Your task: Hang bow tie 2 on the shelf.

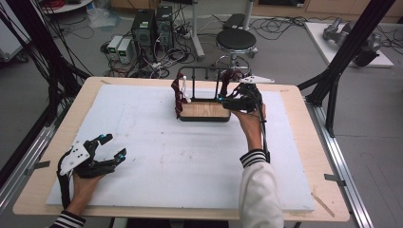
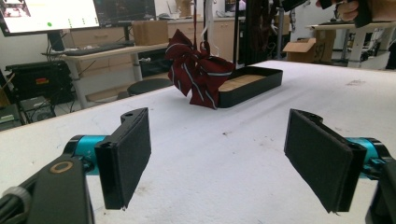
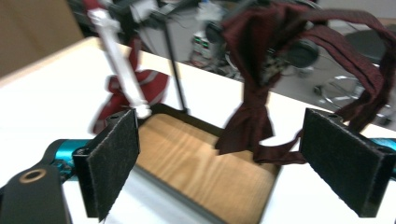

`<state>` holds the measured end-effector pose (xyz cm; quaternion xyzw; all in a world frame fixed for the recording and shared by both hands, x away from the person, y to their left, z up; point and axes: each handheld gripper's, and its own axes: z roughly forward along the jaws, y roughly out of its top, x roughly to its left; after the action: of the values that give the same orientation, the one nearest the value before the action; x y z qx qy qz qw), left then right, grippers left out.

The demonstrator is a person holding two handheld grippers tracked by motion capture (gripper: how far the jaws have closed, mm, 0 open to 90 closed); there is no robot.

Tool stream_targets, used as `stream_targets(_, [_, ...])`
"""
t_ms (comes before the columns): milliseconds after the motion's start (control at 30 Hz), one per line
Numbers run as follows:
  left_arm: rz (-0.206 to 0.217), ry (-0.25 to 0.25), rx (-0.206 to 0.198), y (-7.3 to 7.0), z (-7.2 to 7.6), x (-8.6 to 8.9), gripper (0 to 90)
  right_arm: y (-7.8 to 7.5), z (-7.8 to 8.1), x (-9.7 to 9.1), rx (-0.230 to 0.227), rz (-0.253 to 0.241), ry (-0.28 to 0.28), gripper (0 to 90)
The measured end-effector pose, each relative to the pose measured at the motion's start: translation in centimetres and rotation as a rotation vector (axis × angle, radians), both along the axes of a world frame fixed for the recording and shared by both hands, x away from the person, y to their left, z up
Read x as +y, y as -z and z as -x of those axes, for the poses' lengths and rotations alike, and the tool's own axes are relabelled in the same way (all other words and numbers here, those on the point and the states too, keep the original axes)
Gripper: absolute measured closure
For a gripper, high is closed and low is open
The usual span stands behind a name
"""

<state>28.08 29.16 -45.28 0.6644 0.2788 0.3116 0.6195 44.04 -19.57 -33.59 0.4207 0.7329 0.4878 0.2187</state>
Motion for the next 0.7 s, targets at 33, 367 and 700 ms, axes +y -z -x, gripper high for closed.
stream_targets(33, [-0.002,-0.002,0.001,0.0,0.0,0.0,23.1,-0.2,0.4,-0.1,-0.008,-0.01,-0.01,11.4])
stream_targets(367, [0.005,-0.005,0.002,0.0,0.0,0.1,23.0,-1.6,7.1,-2.9,-0.15,-0.056,-0.049,11.3])
stream_targets(700, [0.025,-0.011,0.003,0.0,0.0,0.2,22.8,0.5,15.1,-5.6,-0.309,-0.065,-0.036,11.4])
